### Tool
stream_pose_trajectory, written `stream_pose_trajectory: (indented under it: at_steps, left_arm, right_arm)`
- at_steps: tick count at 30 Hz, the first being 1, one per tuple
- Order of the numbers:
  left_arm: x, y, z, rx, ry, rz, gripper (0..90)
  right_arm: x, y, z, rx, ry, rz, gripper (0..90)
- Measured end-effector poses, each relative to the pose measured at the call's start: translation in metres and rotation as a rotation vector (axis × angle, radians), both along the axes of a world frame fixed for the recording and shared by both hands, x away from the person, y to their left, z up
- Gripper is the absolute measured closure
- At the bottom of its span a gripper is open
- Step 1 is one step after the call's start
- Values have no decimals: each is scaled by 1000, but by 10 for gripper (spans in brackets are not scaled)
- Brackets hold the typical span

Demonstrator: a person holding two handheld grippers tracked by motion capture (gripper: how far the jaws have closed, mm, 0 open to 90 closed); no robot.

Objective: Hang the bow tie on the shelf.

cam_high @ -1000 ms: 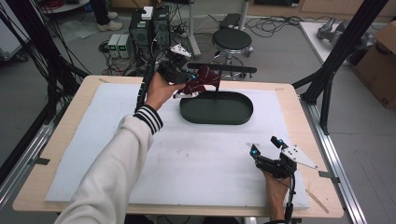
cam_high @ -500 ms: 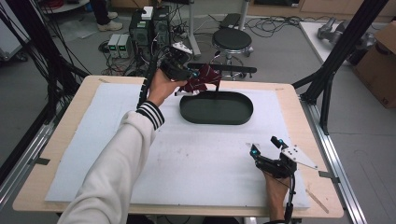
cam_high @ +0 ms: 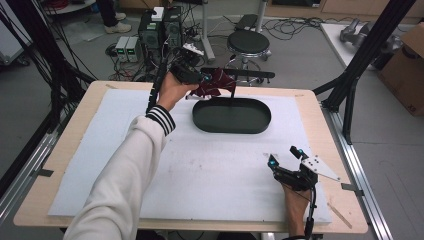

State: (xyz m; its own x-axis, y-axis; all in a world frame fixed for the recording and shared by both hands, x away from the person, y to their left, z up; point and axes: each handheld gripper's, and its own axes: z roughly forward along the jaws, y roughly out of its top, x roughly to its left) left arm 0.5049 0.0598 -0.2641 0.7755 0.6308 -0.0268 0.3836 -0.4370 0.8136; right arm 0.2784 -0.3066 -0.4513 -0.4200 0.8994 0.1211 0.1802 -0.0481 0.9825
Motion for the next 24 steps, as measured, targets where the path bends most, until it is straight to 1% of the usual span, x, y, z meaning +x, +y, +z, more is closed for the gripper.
stream_pose_trajectory:
  at_steps: [2, 4, 7, 12, 15, 16, 17, 19, 20, 24]
  left_arm:
    - [1, 1, -1, 4, 5, 7, 888]
    - [3, 3, -1, -1, 3, 14, 888]
    - [4, 3, -1, -13, 10, 17, 888]
    - [5, 1, 2, 8, 11, 7, 888]
    - [6, -1, 8, 9, 5, 7, 888]
    - [6, -2, 9, 10, -5, 6, 888]
    - [6, -2, 10, 7, -5, 6, 888]
    - [8, -3, 11, 20, 11, 6, 888]
    - [8, -4, 10, 28, 13, 4, 888]
    - [10, -7, 10, 37, 16, 5, 888]
  right_arm:
    - [0, 0, 0, -1, 1, 1, 92]
    - [0, 0, 0, -3, 1, 0, 92]
    - [0, 0, 0, -3, 1, 0, 92]
    - [0, 0, 0, -2, 1, -1, 92]
    - [0, 0, 0, -1, 1, -1, 92]
    - [0, 0, 0, -1, 1, -1, 92]
    - [0, 0, 0, 0, 1, -1, 92]
    - [0, 0, 0, -1, 1, 0, 92]
    - [0, 0, 0, 0, 0, 0, 92]
    - [0, 0, 0, -3, -1, 0, 92]
